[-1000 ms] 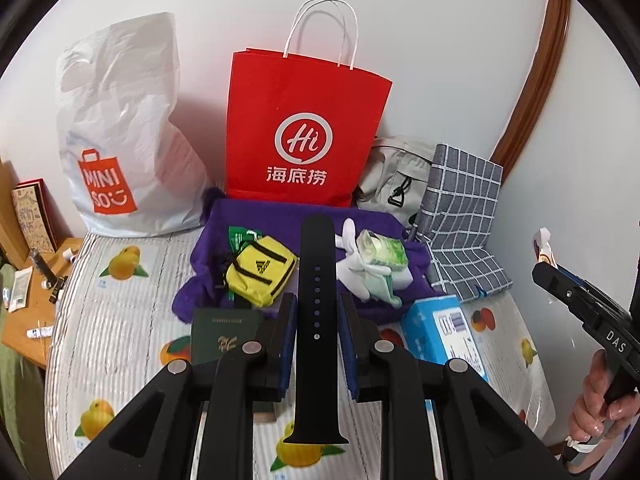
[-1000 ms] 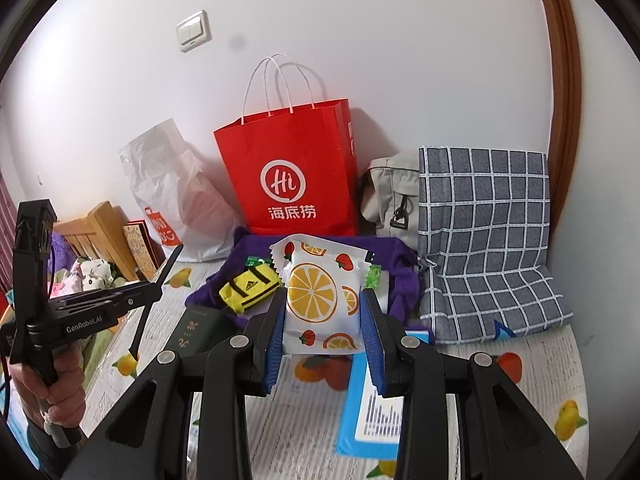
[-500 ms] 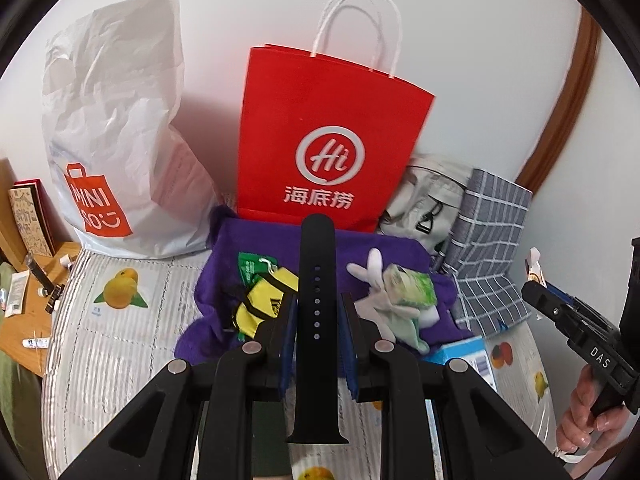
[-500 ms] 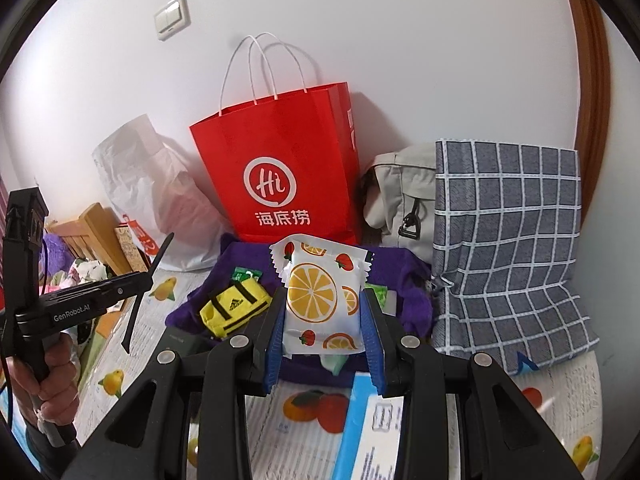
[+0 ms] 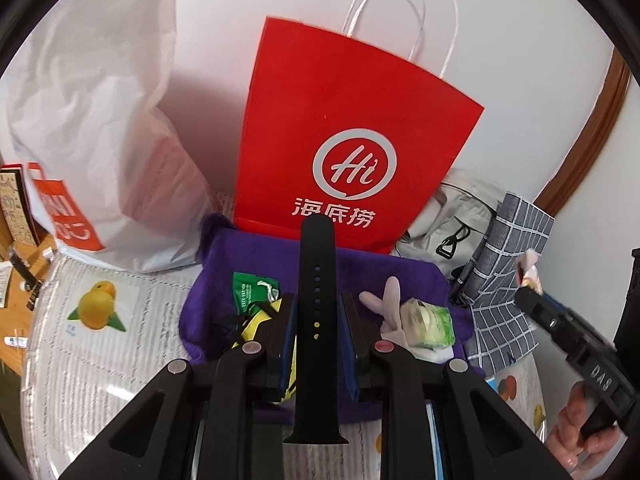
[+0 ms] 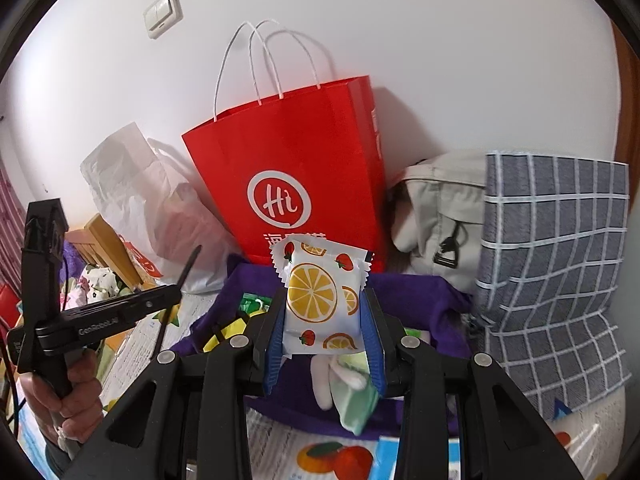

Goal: Organize soft objects
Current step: 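Open the right tool to drop the snack packet onto the towel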

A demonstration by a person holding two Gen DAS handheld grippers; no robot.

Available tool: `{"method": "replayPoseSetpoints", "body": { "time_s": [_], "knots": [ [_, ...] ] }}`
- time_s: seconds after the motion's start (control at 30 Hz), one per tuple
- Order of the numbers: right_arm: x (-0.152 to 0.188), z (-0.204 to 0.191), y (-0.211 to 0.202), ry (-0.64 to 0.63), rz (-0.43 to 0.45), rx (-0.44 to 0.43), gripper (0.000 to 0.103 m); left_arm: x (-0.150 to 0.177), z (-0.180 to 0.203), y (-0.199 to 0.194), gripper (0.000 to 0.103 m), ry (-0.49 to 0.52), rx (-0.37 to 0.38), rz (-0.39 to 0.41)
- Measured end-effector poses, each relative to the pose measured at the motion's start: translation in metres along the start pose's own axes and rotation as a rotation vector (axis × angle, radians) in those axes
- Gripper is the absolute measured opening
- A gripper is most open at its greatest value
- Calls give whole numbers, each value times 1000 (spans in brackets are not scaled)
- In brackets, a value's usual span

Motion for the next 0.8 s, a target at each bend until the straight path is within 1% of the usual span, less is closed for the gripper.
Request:
{"method": "replayPoseSetpoints", "body": {
  "time_s": [0.1, 0.13, 0.17, 0.27, 0.43, 0.47, 0.67, 0.8],
  "knots": [
    [5, 3, 20, -16, -46, 4, 35, 6, -2, 18, 20, -13, 11, -19],
    [6, 6, 24, -20, -53, 3, 35, 8, -4, 27, 20, -20, 12, -47],
    [9, 8, 30, -22, -73, -3, 35, 8, -4, 32, 20, -18, 14, -57],
    [18, 13, 46, -23, -130, -20, 35, 7, -6, 40, 20, -7, -1, -62],
    [40, 2, 81, -47, -238, -70, 35, 13, -16, 55, 20, -36, 11, -104],
    [45, -1, 88, -50, -259, -75, 35, 14, -17, 59, 20, -42, 23, -112],
    [66, -7, 111, -79, -335, -39, 35, 21, -16, 76, 20, -76, 101, -160],
    [75, -6, 124, -96, -374, -12, 36, 26, -15, 85, 20, -85, 110, -174]
  ]
}}
Point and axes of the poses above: each gripper's, at about its wrist camera, not at the fingertips, and y roughly the way its jaws point, z to its right, x to its underside, the point moved 6 cm from there along y, roughly the way its jaws point, and after that the axes turned 6 degrees about y, right-handed, at the moved point
